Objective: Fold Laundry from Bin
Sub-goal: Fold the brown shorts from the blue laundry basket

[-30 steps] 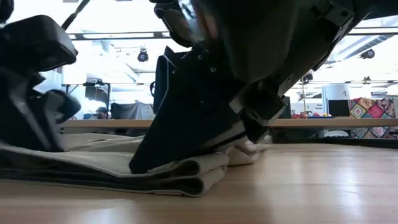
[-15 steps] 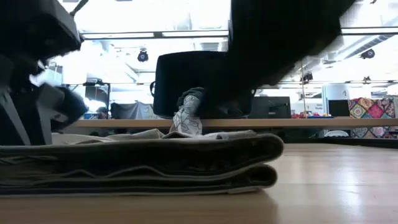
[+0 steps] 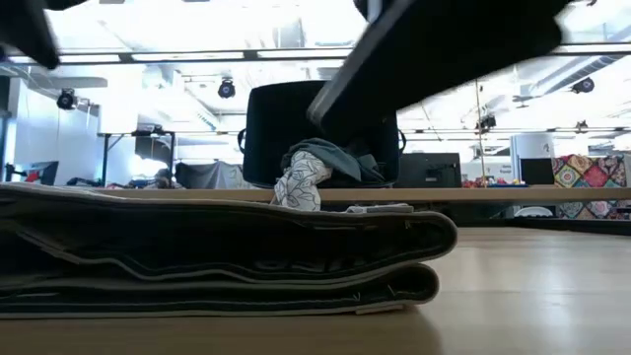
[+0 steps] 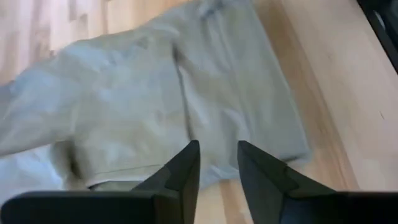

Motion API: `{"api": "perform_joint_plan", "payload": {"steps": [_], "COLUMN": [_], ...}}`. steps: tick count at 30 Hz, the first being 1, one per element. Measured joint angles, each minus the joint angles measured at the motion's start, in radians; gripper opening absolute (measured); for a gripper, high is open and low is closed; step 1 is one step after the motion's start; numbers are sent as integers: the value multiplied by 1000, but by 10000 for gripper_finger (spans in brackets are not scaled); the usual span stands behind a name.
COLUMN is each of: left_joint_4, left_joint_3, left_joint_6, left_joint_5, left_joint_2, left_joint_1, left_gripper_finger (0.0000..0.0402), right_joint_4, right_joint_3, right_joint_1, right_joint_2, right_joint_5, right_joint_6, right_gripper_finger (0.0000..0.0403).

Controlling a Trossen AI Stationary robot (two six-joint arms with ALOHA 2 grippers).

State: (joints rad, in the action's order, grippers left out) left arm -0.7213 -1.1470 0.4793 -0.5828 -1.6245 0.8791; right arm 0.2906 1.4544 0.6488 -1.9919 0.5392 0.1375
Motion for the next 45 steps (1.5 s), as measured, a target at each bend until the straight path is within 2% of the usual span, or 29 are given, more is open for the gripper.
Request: {"api": "perform_joint_plan", "payload": {"steps": [8,12,18,23,28,34,36,40,42,45], "left_joint_4": [-28,-20,-16,-10,4,332,396,449,473,499], "left_joint_3": [12,9,8,2,15,90,92,92,92,92], "left_joint_6": [5,-3,-48,-159,-323,-702,-783,-764,-694,-540], "left_joint_5": [-8,-69,-190,-247,-357,-334,-338,-342,-353,-443], "left_joint_2": [-115,-211,-350,-380,-374,-370,-380,-392,-399,-408], "left_joint_1": [78,87,86,92,86,89,89,81,74,69], "left_gripper_finger": [181,215,236,237,238,238,238,236,228,191], "right_joint_4": [265,291,89,84,85,95,101,135,159,192], "right_joint_3": [4,-3,-2,5,3,2,1,1,1,1], "right_joint_1": [61,67,59,60,55,53,53,58,61,73], "right_joint_2": [3,-29,-107,-138,-138,-130,-130,-130,-129,-128], "right_joint_5": [8,40,98,109,142,154,161,172,175,183], "right_joint_6": [-211,-274,-402,-404,-343,-282,-260,-201,-159,-103], "right_gripper_finger": [206,237,243,244,242,238,239,238,235,231]}}
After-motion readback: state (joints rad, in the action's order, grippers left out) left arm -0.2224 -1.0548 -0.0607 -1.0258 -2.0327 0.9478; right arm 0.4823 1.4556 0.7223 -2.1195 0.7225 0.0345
